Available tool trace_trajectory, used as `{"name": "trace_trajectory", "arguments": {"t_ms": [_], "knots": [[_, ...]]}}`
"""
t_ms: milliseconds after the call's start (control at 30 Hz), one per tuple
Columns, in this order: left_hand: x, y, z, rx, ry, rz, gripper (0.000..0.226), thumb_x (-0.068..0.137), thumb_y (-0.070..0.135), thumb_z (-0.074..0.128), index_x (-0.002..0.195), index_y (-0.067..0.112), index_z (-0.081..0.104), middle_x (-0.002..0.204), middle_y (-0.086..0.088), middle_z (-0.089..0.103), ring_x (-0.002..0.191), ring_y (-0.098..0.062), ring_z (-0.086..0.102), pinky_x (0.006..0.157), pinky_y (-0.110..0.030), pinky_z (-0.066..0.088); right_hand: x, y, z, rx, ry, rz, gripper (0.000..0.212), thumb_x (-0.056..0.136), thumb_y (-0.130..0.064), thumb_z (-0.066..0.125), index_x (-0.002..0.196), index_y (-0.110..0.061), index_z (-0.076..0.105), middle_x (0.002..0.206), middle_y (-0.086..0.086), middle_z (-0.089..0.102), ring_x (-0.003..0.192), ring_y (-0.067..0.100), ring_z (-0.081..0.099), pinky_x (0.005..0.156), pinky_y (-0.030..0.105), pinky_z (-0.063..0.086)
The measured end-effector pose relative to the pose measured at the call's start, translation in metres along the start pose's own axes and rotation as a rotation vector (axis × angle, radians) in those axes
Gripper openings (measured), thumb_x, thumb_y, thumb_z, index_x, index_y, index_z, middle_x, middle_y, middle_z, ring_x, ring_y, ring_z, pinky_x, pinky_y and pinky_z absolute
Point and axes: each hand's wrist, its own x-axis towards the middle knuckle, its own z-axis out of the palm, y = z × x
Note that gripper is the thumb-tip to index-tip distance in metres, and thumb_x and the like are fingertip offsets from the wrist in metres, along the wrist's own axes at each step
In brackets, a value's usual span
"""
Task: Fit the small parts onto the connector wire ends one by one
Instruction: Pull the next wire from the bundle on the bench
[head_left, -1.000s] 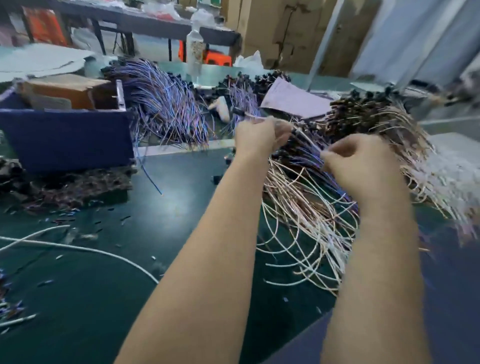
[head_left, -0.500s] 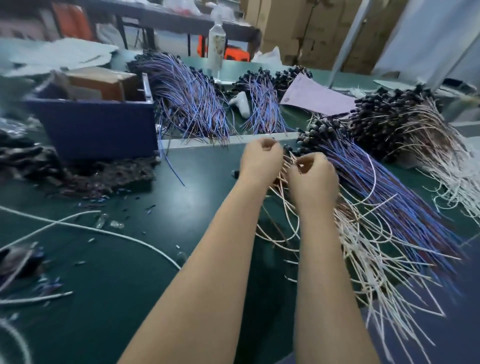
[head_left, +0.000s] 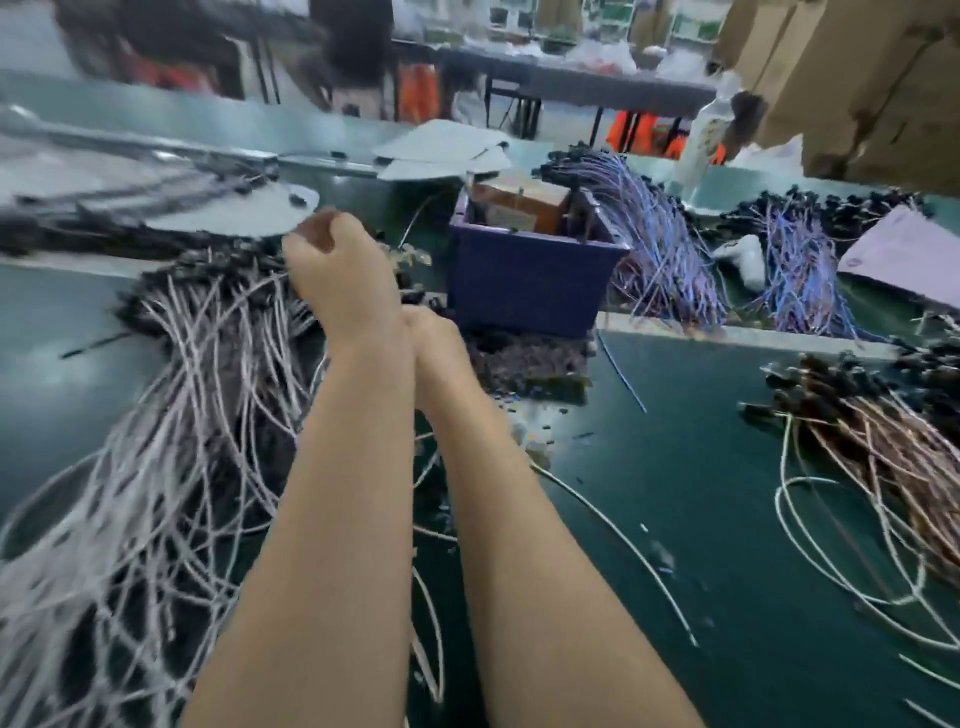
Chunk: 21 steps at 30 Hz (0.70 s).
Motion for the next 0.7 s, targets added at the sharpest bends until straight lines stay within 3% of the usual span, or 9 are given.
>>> {"name": "trace_trajectory", "arguments": {"t_ms": [67,133,200,267,333,400,533,633,700], "knots": [[0.015,0.000,-0.016,0.003,0.046,-0.026,0.024,0.096,0.008,0.041,0.116,0.005,0.053,0.100,-0.002,0.052,0.073,-0.004,0.046,0.056,-0.003,0.038,0.010,-0.010,0.021,-0.075,-0.101,0.067,0.013,0.094,-0.025,0.046,0.094,-0.018,0.056,0.118,0.015,0.058,0.107,0.035,0.049,0.089,0.039,0.040],[0.023,0.001,-0.025,0.008,0.089,-0.056,0.028,0.096,0.009,0.040,0.122,0.005,0.051,0.111,-0.005,0.054,0.082,-0.009,0.047,0.066,-0.010,0.038,0.016,-0.014,0.034,-0.096,-0.104,0.127,0.021,0.094,-0.023,0.043,0.106,-0.014,0.058,0.127,0.016,0.050,0.118,0.036,0.042,0.100,0.044,0.036],[0.029,0.001,-0.030,0.003,0.125,-0.076,0.028,0.095,0.009,0.041,0.121,0.006,0.051,0.125,-0.010,0.055,0.091,-0.013,0.048,0.074,-0.017,0.037,0.020,-0.016,0.042,-0.104,-0.018,0.124,0.022,0.092,-0.019,0.045,0.103,-0.008,0.061,0.120,0.015,0.055,0.111,0.035,0.047,0.094,0.041,0.039],[0.032,0.000,-0.030,0.004,0.138,-0.075,0.025,0.094,0.008,0.042,0.118,0.007,0.051,0.130,-0.013,0.052,0.091,-0.014,0.048,0.070,-0.016,0.038,0.020,-0.018,0.043,0.032,0.091,0.073,0.010,0.090,-0.012,0.049,0.085,-0.009,0.057,0.102,0.013,0.061,0.095,0.031,0.052,0.080,0.036,0.041],[0.033,-0.002,-0.029,0.045,0.117,-0.042,0.021,0.093,0.010,0.042,0.113,0.011,0.049,0.129,-0.013,0.050,0.093,-0.015,0.052,0.070,-0.013,0.043,0.019,-0.020,0.034,0.319,0.217,0.045,0.006,0.090,-0.006,0.053,0.095,-0.008,0.055,0.094,0.008,0.061,0.088,0.025,0.055,0.075,0.030,0.044],[0.032,-0.004,-0.028,0.140,0.057,0.049,0.020,0.093,0.011,0.044,0.112,0.013,0.049,0.121,-0.008,0.053,0.100,-0.016,0.055,0.080,-0.018,0.045,0.017,-0.023,0.010,0.593,0.360,0.005,0.023,0.090,-0.006,0.057,0.113,-0.006,0.052,0.089,-0.002,0.057,0.085,0.015,0.056,0.071,0.016,0.046],[0.011,-0.002,-0.009,0.384,-0.449,0.134,0.021,0.099,0.020,0.043,0.110,0.011,0.059,0.103,-0.004,0.065,0.090,-0.014,0.063,0.073,-0.020,0.048,0.008,-0.025,-0.060,0.933,0.466,-0.121,0.008,0.091,-0.009,0.060,0.098,-0.009,0.062,0.088,0.002,0.065,0.078,0.012,0.061,0.070,0.019,0.052],[-0.022,0.002,0.009,0.414,-0.935,-0.031,0.033,0.103,0.033,0.035,0.103,0.011,0.060,0.092,-0.008,0.069,0.080,-0.016,0.067,0.071,-0.028,0.054,-0.006,-0.012,-0.105,1.251,0.617,-0.212,0.008,0.089,0.000,0.060,0.083,-0.005,0.061,0.072,0.005,0.061,0.058,0.011,0.061,0.060,0.021,0.053],[-0.040,0.000,0.019,0.412,-1.121,-0.081,0.036,0.103,0.033,0.035,0.100,0.009,0.061,0.085,-0.007,0.070,0.071,-0.014,0.067,0.068,-0.023,0.055,-0.016,0.006,-0.127,1.476,0.734,-0.240,0.011,0.088,0.007,0.058,0.082,-0.002,0.057,0.066,0.005,0.062,0.050,0.009,0.060,0.055,0.020,0.053]]}}
